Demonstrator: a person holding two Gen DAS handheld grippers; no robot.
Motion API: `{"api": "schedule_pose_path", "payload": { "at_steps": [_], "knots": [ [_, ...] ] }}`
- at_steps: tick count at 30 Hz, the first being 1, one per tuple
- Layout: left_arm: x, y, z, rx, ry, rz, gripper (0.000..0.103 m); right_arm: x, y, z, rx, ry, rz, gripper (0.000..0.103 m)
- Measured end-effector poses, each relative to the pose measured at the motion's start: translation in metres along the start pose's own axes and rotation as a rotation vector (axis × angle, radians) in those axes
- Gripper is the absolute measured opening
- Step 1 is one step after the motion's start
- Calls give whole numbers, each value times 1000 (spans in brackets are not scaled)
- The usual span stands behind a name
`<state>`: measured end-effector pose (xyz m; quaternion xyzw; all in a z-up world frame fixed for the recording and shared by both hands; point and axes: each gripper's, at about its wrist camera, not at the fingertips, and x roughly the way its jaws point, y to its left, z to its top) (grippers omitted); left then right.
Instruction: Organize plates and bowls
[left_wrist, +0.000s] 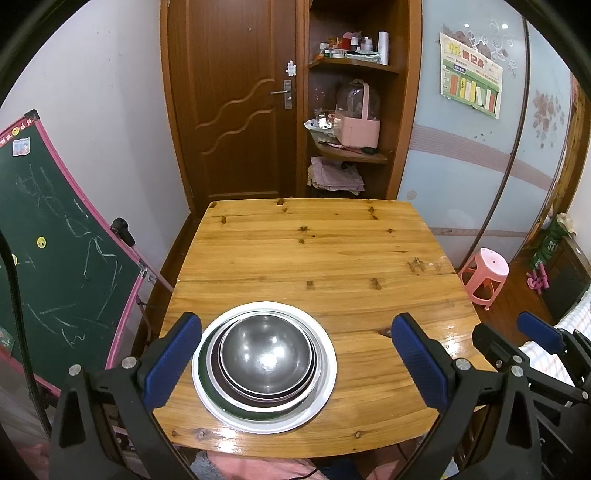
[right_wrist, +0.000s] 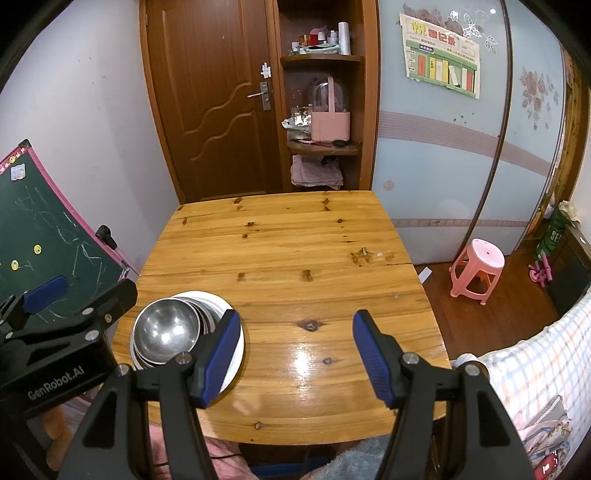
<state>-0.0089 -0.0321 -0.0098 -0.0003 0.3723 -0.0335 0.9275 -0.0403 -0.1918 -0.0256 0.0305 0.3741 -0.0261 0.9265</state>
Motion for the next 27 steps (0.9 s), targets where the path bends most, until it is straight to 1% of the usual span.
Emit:
{"api": "schedule_pose_path", "payload": {
  "at_steps": [7,12,27],
  "knots": [
    [1,-1,1,2,7,0,102,1,-1,0,0,2,0,64],
    [5,-5,-2,5,31,3,102,0,-3,-1,5,-4,0,64],
    [6,-8,-4,4,51,9,102,5,-3,-1,1,12,4,64]
  ]
}}
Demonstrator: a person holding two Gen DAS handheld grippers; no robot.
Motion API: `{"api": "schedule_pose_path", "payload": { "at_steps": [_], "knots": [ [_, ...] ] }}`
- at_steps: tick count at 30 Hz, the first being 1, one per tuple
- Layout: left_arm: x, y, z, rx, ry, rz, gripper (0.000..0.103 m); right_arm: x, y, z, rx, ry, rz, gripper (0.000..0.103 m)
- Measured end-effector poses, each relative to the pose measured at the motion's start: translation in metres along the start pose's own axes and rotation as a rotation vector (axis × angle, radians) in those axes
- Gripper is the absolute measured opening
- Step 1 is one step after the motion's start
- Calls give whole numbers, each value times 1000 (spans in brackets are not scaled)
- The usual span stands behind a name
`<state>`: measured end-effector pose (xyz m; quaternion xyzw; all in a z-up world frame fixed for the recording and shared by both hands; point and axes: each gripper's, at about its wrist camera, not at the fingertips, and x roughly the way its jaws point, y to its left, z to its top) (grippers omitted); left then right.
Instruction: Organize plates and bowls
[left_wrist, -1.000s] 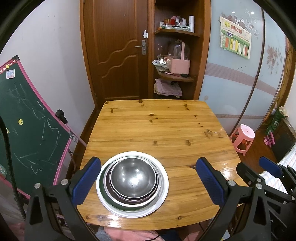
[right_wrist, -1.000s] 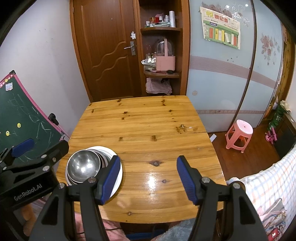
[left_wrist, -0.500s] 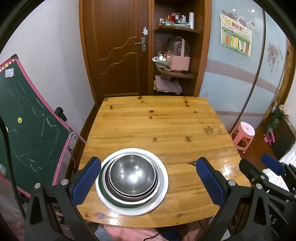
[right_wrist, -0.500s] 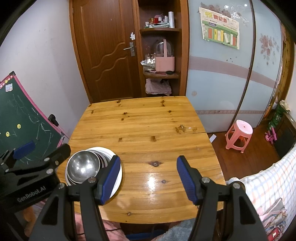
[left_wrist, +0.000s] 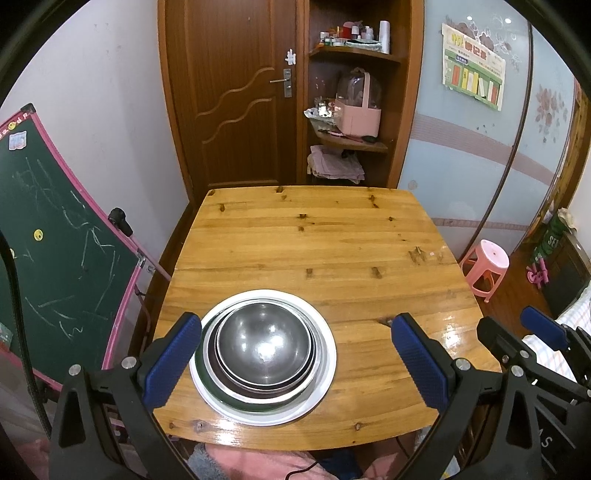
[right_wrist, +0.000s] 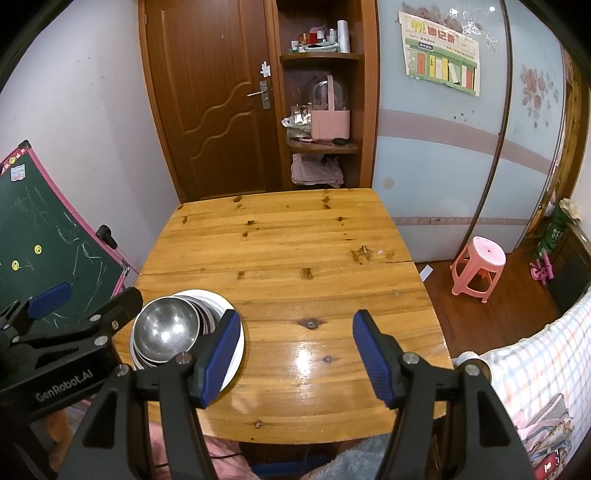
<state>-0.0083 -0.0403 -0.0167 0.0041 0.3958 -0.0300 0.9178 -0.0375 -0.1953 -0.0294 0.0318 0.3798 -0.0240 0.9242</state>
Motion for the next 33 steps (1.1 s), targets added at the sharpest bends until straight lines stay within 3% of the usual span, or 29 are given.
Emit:
{"api": "schedule_pose_path", "payload": {
  "at_steps": [33],
  "knots": [
    [2,-3,-4,-4,10,0,102,6,0,-4,15,22,5,64]
  ]
}}
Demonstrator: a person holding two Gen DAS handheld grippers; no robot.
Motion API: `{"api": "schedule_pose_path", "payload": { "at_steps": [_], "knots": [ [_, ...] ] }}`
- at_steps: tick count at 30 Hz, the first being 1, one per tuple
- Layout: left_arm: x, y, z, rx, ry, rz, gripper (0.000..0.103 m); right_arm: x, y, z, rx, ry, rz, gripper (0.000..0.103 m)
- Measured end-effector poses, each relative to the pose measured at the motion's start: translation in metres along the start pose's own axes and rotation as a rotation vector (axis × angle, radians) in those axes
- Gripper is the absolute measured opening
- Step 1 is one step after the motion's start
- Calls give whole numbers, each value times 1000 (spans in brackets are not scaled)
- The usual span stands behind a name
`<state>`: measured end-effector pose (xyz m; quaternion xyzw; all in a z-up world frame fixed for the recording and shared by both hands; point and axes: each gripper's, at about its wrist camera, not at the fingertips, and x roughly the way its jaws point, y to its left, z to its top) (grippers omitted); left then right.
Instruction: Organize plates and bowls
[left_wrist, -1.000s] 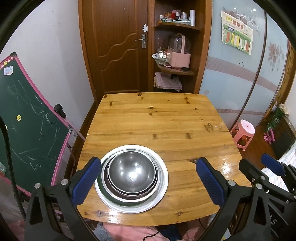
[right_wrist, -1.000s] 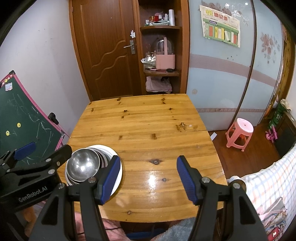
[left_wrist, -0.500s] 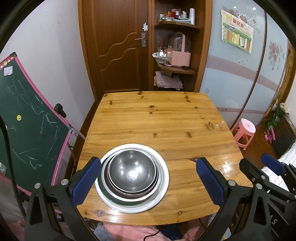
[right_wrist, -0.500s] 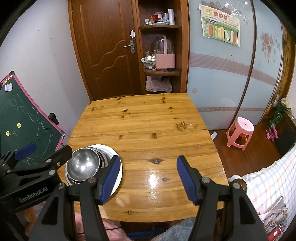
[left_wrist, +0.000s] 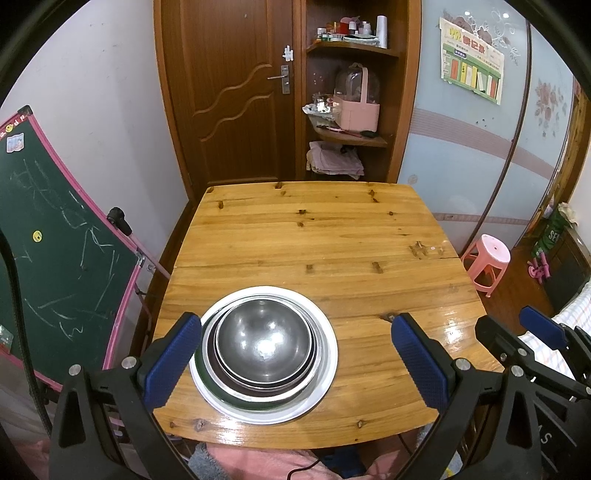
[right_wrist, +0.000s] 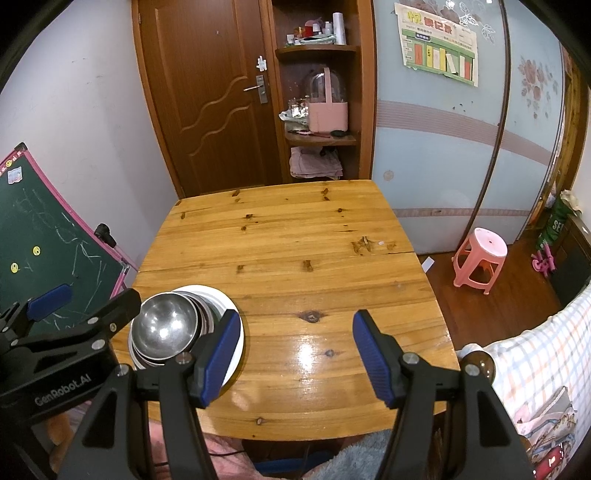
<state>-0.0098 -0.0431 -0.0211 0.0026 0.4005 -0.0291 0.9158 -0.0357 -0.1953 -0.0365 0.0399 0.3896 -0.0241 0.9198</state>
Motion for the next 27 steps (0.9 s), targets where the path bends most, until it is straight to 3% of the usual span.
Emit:
{"api": "schedule_pose_path", "payload": {
  "at_steps": [27],
  "knots": [
    [4,-1,0,9,7,-8,102,1,0,1,17,9,2,64]
  ]
}}
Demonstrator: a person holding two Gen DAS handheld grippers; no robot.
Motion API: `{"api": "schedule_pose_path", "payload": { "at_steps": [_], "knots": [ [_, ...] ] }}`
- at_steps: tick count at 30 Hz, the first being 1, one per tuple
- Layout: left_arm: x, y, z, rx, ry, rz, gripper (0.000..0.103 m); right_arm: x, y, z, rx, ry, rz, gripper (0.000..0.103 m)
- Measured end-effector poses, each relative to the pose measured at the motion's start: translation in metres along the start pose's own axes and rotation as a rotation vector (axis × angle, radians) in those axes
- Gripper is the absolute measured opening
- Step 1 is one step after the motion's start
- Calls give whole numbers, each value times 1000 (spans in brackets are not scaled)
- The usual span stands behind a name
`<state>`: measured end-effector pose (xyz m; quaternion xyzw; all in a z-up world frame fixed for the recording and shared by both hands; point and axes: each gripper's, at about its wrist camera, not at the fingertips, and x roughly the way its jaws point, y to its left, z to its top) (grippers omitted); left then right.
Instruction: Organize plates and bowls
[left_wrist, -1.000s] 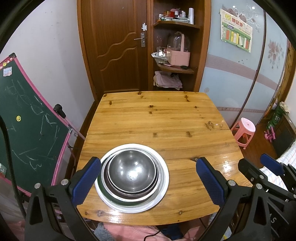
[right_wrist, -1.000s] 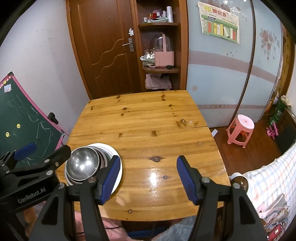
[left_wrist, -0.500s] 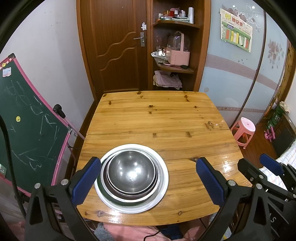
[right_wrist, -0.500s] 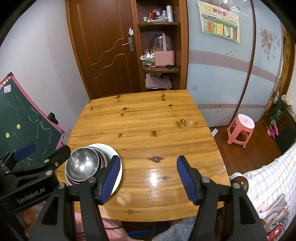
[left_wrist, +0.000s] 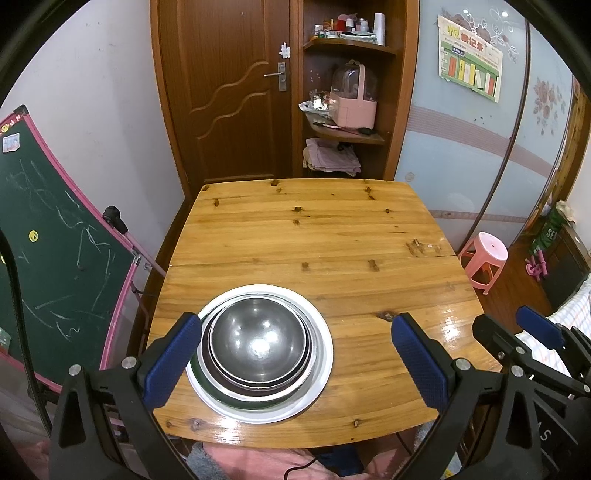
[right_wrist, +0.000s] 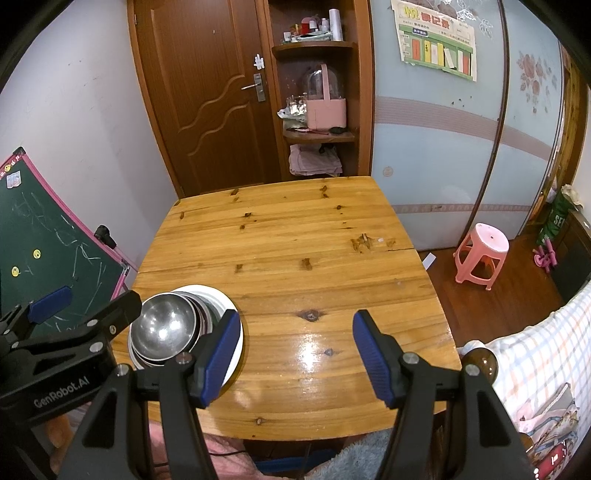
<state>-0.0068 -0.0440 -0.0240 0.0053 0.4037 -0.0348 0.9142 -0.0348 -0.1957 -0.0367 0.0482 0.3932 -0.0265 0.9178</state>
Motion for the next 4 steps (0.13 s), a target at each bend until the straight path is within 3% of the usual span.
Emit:
{"api": "schedule_pose_path", "payload": {
  "at_steps": [4],
  "knots": [
    [0,0,0,1,1,0,102,0,0,0,2,0,-1,64]
  ]
}}
